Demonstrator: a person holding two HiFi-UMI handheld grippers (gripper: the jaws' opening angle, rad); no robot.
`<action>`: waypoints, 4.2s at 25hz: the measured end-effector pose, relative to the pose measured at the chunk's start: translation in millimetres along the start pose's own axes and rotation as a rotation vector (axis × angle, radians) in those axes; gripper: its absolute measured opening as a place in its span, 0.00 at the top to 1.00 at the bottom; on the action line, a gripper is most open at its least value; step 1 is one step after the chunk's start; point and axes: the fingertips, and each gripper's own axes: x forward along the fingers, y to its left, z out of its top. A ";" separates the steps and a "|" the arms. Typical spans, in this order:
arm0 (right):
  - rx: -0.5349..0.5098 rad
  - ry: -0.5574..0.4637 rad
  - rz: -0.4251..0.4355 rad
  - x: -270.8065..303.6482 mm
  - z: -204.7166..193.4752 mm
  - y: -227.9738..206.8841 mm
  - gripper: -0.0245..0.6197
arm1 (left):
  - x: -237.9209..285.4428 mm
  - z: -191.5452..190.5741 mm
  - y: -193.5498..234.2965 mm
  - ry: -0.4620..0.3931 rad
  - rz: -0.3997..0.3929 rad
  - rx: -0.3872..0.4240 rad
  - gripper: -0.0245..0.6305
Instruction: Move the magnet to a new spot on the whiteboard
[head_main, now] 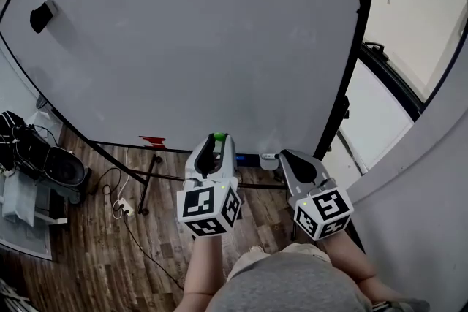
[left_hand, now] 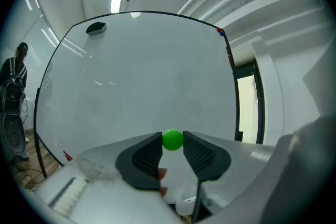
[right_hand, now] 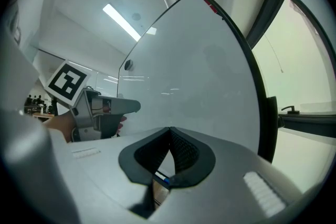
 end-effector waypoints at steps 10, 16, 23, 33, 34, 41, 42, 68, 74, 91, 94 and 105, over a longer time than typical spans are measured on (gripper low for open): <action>0.003 -0.010 -0.055 -29.8 7.9 -44.1 0.98 | 32.9 -1.0 -60.8 0.006 -0.079 0.006 0.76; 0.009 -0.015 -0.104 -46.3 10.2 -68.4 0.98 | 51.6 1.3 -92.7 0.007 -0.132 0.014 0.76; 0.014 -0.026 -0.156 -58.2 12.1 -93.5 0.98 | 71.1 0.7 -118.1 0.008 -0.169 0.023 0.76; 0.018 -0.025 -0.163 -59.6 10.9 -105.0 0.98 | 95.8 11.9 -128.0 -0.016 -0.153 0.037 0.76; 0.019 -0.023 -0.161 -58.8 10.6 -105.4 0.98 | 98.5 13.7 -127.9 -0.018 -0.148 0.039 0.76; 0.023 -0.017 -0.152 -55.4 8.6 -108.4 0.98 | 112.7 18.0 -127.5 -0.027 -0.121 0.056 0.76; 0.023 -0.017 -0.151 -55.1 8.5 -109.3 0.98 | 114.3 18.4 -127.5 -0.028 -0.115 0.060 0.76; 0.003 0.008 -0.075 -51.1 5.2 -109.4 0.98 | 117.1 20.9 -126.2 -0.056 -0.050 0.078 0.74; 0.004 0.016 -0.019 -51.3 1.7 -103.4 0.98 | 98.9 11.6 -128.7 -0.045 -0.041 0.072 0.74; 0.028 0.013 0.135 -64.3 -9.6 -51.2 0.98 | -6.5 -40.3 -108.6 0.021 0.060 0.033 0.96; 0.031 0.015 0.148 -68.2 -11.7 -39.0 0.98 | -27.5 -47.4 -104.8 0.023 0.063 0.034 0.96; 0.024 0.033 0.187 -86.6 -18.6 36.6 0.98 | -116.7 -59.4 -76.3 0.033 0.064 -0.001 0.96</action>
